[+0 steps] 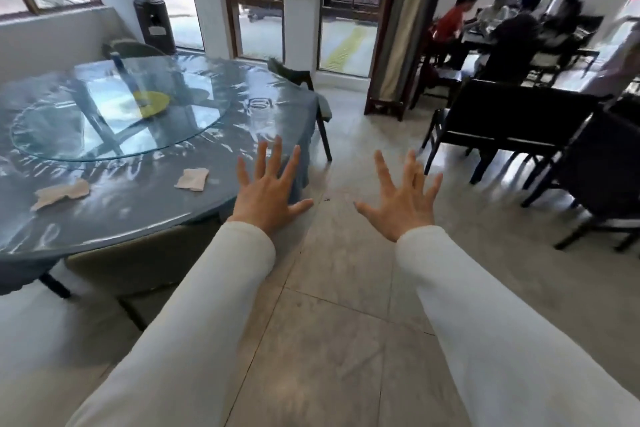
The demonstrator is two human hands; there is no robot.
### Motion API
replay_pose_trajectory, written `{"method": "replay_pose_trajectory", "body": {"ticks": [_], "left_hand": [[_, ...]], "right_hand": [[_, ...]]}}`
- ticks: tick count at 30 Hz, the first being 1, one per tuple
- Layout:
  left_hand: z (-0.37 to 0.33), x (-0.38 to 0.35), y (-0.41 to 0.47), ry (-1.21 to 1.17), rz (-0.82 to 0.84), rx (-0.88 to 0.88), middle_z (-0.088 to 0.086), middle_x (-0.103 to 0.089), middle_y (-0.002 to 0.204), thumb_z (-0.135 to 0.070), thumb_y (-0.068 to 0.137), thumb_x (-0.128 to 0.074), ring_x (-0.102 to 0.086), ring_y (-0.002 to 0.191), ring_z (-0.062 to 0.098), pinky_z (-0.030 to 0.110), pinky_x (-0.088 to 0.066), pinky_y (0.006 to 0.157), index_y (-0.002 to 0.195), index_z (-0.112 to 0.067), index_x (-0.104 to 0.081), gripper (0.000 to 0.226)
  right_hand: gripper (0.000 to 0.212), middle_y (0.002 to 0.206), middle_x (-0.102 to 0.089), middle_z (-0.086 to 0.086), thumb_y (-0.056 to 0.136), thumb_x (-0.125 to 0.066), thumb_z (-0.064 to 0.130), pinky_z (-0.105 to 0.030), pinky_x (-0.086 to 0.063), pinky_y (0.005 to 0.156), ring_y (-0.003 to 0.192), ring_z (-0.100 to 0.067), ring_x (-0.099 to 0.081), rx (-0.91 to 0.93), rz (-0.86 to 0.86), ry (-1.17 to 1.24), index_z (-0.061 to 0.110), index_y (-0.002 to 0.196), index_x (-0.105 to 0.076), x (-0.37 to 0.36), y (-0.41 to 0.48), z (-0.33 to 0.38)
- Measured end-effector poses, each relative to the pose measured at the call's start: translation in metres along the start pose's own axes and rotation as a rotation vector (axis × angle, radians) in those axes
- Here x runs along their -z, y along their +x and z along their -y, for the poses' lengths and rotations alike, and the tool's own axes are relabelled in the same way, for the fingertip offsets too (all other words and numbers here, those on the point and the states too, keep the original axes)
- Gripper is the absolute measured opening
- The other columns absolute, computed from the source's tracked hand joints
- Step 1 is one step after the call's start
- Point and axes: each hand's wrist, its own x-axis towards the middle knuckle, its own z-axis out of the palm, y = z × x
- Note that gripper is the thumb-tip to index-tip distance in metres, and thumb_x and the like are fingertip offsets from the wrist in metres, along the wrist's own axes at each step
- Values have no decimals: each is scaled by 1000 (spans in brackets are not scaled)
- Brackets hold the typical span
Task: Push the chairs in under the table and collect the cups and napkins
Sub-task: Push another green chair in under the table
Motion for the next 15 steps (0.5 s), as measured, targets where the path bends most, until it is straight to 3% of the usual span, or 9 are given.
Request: {"method": "replay_pose_trajectory", "body": {"ticks": [7,15], "left_hand": [[-92,21,-4,-20,-2,-13,9,27,166,-81,87,-40,25,152,37,67,9,116,158,-30,21,107],[-134,10,50,-16,5,-45,8,28,166,-79,88,-41,26,151,36,67,10,116,159,-29,19,105]], "right_hand": [[94,161,24,-22,86,-31,80,-66,16,114,150,-39,17,-136,-16,-14,41,154,20,22,-37,-121],[94,161,24,-21,84,-29,82,-63,23,111,150,-39,17,-177,-20,5,43,151,24,3,-4,-167]]}}
